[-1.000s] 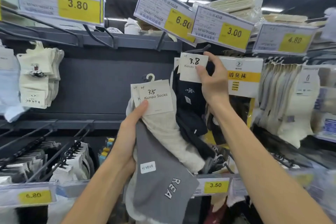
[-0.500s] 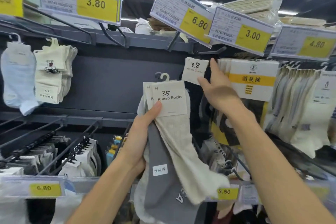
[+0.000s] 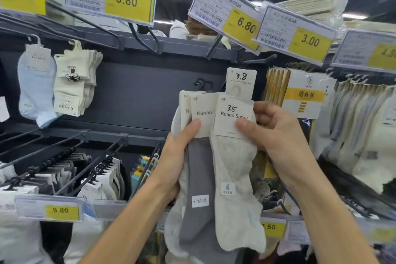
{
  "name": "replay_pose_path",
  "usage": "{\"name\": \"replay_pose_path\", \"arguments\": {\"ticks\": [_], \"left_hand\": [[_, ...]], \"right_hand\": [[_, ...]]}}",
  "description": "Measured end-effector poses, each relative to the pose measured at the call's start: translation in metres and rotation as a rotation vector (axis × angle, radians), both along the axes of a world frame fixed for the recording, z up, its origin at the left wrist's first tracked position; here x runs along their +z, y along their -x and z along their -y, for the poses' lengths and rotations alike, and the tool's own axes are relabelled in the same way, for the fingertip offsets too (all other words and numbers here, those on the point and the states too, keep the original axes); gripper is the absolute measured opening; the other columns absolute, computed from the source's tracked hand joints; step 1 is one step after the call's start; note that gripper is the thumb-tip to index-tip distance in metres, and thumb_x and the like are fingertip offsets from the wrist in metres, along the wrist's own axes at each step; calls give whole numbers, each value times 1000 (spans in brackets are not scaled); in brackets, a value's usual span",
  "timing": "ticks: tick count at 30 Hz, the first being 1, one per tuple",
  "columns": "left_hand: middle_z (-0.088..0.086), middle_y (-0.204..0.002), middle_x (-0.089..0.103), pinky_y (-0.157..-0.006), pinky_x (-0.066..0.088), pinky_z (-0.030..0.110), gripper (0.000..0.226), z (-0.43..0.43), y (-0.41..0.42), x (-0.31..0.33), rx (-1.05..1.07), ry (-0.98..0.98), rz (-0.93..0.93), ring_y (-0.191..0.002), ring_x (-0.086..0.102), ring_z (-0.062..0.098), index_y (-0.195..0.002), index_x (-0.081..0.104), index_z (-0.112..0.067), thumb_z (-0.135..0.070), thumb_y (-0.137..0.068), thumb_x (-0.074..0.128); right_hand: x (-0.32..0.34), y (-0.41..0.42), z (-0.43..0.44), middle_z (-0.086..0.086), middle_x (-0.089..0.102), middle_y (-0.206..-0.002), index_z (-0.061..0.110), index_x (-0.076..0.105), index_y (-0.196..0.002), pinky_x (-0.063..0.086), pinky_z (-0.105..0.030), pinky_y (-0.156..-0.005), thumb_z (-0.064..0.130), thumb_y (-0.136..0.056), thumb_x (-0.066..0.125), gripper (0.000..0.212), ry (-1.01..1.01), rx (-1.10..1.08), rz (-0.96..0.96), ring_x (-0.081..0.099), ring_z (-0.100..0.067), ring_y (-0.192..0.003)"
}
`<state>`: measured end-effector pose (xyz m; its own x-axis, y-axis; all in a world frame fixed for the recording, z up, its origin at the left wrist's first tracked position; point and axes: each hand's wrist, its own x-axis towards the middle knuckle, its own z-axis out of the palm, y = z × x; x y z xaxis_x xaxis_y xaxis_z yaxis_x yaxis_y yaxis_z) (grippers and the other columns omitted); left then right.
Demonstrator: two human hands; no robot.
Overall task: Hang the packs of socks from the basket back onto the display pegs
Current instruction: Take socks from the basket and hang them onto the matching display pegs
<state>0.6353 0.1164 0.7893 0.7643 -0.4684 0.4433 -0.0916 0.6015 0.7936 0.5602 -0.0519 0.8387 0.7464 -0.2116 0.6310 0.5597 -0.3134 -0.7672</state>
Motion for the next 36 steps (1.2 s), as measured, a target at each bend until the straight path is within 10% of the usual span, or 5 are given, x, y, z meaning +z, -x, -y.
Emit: {"name": "replay_pose_path", "arguments": {"ticks": [8, 13, 21, 29, 36], "left_hand": [[12, -121, 73, -86, 60, 39, 39, 4, -1, 0, 43, 21, 64, -112, 70, 30, -119, 72, -22, -38, -84, 72], [9, -121, 73, -98, 53, 44, 42, 6, -3, -4, 130, 24, -19, -112, 70, 28, -121, 71, -23, -46, -87, 63], [17, -104, 73, -61, 58, 35, 47, 5, -1, -2, 1, 31, -38, -73, 70, 24, -109, 76, -14, -49, -94, 49], [23, -114, 72, -71, 60, 39, 49, 4, -1, -2, 49, -13, -95, -89, 72, 34, -114, 74, -9, -45, -83, 63], [22, -111, 73, -67, 59, 36, 52, 5, -2, -2, 64, -33, -106, -90, 73, 35, -118, 72, -7, -46, -85, 61]], "right_hand": [[-8, 0, -1, 8, 75, -104, 27, 68, -106, 59, -24, -76, 20, -86, 72, 22, 135, 27, -2, 70, -8, -97], [-5, -10, 10, 10, 75, -107, 28, 61, -109, 60, -28, -80, 13, -95, 60, 20, -125, -21, 69, 71, -8, -99], [9, -52, 38, 16, 63, -119, 22, 50, -138, 44, -5, -90, 19, -99, 51, 39, -17, -451, 239, 55, 17, -105], [26, -91, 38, -7, 55, -139, 6, 43, -143, 42, -40, -110, 11, -100, 50, 44, 46, -382, 256, 53, -17, -128], [27, -101, 43, -8, 53, -142, 5, 38, -147, 40, -43, -112, 10, -101, 49, 47, 162, -363, 196, 50, -18, -132]]}}
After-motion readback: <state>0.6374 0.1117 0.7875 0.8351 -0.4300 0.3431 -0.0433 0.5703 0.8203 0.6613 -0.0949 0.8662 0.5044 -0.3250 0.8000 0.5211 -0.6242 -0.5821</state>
